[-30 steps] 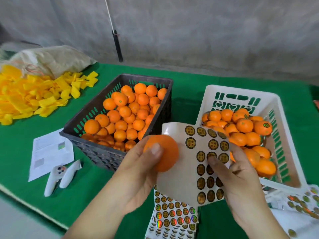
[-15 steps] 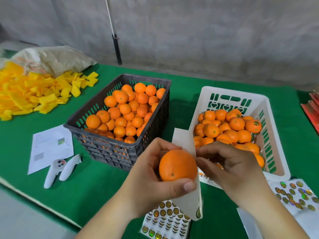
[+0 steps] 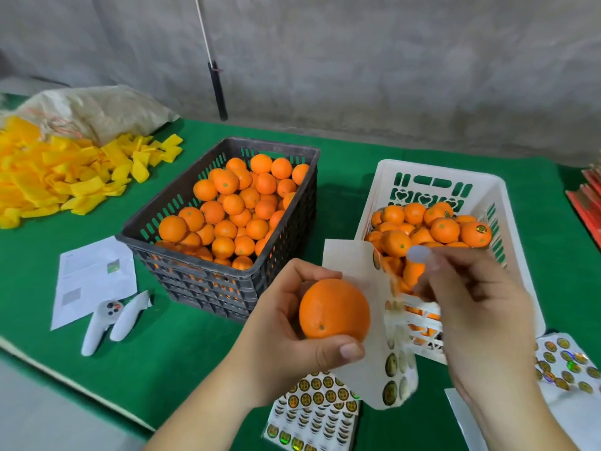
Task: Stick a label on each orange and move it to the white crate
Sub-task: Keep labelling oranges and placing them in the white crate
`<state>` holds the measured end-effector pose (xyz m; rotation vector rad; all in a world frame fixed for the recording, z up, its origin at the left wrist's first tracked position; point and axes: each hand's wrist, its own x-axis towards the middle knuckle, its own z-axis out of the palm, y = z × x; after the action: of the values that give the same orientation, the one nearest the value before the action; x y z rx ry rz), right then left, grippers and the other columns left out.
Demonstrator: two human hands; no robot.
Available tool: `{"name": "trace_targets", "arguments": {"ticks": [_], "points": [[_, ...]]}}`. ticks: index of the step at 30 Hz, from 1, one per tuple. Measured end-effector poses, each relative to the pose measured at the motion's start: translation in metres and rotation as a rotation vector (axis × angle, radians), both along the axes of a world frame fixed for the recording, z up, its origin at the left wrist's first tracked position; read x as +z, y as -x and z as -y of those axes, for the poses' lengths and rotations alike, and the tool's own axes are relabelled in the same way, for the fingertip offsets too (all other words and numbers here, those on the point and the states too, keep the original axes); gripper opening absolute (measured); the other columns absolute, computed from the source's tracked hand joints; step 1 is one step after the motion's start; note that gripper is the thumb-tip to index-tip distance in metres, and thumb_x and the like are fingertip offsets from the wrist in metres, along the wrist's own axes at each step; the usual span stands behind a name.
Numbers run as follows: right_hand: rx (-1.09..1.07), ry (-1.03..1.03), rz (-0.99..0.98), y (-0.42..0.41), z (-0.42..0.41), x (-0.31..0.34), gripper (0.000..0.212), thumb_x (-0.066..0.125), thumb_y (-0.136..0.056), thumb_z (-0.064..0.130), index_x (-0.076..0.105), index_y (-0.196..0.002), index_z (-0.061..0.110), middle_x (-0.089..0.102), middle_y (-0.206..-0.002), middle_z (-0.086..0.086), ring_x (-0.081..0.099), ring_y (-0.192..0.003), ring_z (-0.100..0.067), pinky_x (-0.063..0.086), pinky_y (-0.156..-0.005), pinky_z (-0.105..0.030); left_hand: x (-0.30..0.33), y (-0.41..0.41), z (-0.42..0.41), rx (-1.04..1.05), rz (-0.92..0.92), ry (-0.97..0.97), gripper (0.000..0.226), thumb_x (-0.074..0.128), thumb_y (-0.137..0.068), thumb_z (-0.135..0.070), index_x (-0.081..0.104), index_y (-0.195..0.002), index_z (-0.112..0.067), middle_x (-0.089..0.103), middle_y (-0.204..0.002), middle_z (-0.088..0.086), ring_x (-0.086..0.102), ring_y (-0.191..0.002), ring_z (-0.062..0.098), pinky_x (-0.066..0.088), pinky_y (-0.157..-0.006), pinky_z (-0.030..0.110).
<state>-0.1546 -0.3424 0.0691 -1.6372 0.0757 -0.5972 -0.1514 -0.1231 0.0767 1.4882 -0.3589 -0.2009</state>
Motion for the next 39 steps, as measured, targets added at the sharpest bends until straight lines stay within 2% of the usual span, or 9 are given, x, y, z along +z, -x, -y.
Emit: {"name": "trace_targets", "arguments": {"ticks": [4, 12, 20, 24, 28, 30, 32, 35, 39], "points": [[0.129, 0.623, 0.326, 0.011, -0.013, 0.01, 0.019, 0.061, -0.101, 0.025, 0.077, -0.111, 0.024, 0.068, -0.103, 0.012, 0.064, -0.094, -0.002, 0.047, -0.081, -0.013, -0.006, -0.007, 0.007, 0.018, -0.036, 0.016, 0.071, 0.095, -0.061, -0.058, 0.062, -0.117, -0.029, 0.07, -0.114, -0.007, 0.072, -0.097, 0.016, 0.057, -0.075, 0.026], [0.155, 0.915, 0.195, 0.011, -0.02, -0.014, 0.067, 0.076, -0.081, 0.045, 0.065, -0.135, 0.006, 0.053, -0.138, -0.006, 0.053, -0.124, -0.025, 0.038, -0.108, -0.023, -0.021, -0.011, 0.022, 0.1, -0.251, 0.052, 0.079, 0.096, -0.046, -0.067, 0.067, -0.106, -0.026, 0.071, -0.109, 0.011, 0.071, -0.098, 0.027, 0.06, -0.085, 0.041], [0.196, 0.611, 0.21, 0.011, -0.001, 0.001, 0.073, 0.083, -0.069, 0.056, 0.06, -0.138, 0.042, 0.054, -0.138, 0.029, 0.054, -0.126, 0.01, 0.038, -0.1, -0.004, -0.013, -0.032, 0.033, 0.192, -0.6, 0.394, 0.04, 0.081, -0.077, -0.038, 0.064, -0.095, -0.007, 0.065, -0.091, 0.022, 0.062, -0.08, 0.033, 0.052, -0.078, 0.045], [0.114, 0.288, 0.132, -0.022, 0.028, -0.005, 0.077, 0.096, -0.066, 0.027, 0.06, -0.129, 0.055, 0.06, -0.133, 0.025, 0.06, -0.12, 0.01, 0.045, -0.099, -0.006, -0.025, -0.039, 0.045, 0.133, -0.598, 0.477, 0.025, 0.084, -0.08, -0.014, 0.061, -0.09, -0.011, 0.069, -0.08, 0.011, 0.066, -0.064, 0.021, 0.057, -0.063, 0.034], [-0.233, 0.368, -0.163, -0.061, 0.055, -0.021, 0.096, 0.082, -0.077, 0.067, 0.039, -0.158, 0.037, 0.05, -0.15, 0.003, 0.042, -0.133, 0.013, 0.042, -0.111, -0.029, -0.029, -0.048, 0.058, 0.034, -0.44, 0.356, 0.037, 0.071, -0.095, -0.018, 0.067, -0.13, -0.008, 0.07, -0.121, 0.026, 0.065, -0.101, 0.029, 0.056, -0.095, 0.047], [-0.179, 0.417, -0.331, -0.071, 0.068, -0.029, 0.111, 0.067, -0.078, 0.082, 0.018, -0.166, 0.034, 0.035, -0.164, 0.007, 0.019, -0.138, 0.025, 0.025, -0.117, -0.034, -0.03, -0.059, 0.054, -0.013, -0.35, 0.249, 0.027, 0.066, -0.097, -0.021, 0.071, -0.119, -0.006, 0.07, -0.112, 0.022, 0.059, -0.098, 0.032, 0.054, -0.086, 0.042], [0.096, 0.142, -0.455, -0.072, 0.06, -0.039, 0.108, 0.055, -0.068, 0.099, 0.023, -0.161, 0.053, 0.048, -0.156, 0.025, 0.038, -0.145, 0.003, 0.031, -0.12, -0.044, -0.032, -0.074, 0.044, 0.024, -0.296, 0.176, 0.024, 0.064, -0.095, -0.023, 0.071, -0.107, -0.004, 0.066, -0.1, 0.018, 0.055, -0.089, 0.031, 0.05, -0.072, 0.034], [0.487, -0.435, -0.555, -0.07, 0.032, -0.056, 0.074, 0.087, -0.074, 0.063, 0.065, -0.14, 0.041, 0.072, -0.136, 0.003, 0.068, -0.127, -0.024, 0.059, -0.098, -0.047, -0.032, -0.103, 0.026, 0.105, -0.179, 0.049, 0.012, 0.066, -0.1, -0.027, 0.075, -0.102, -0.019, 0.074, -0.097, 0.009, 0.068, -0.085, 0.024, 0.056, -0.071, 0.028], [0.415, -0.406, -0.44, -0.083, 0.004, -0.065, 0.035, 0.075, -0.08, 0.03, 0.08, -0.115, 0.026, 0.078, -0.119, -0.012, 0.078, -0.104, -0.03, 0.064, -0.072, -0.032, -0.05, -0.169, -0.017, 0.233, -0.104, -0.144, 0.014, 0.063, -0.1, -0.022, 0.076, -0.106, -0.022, 0.077, -0.097, 0.002, 0.072, -0.091, 0.015, 0.057, -0.079, 0.023]]}}
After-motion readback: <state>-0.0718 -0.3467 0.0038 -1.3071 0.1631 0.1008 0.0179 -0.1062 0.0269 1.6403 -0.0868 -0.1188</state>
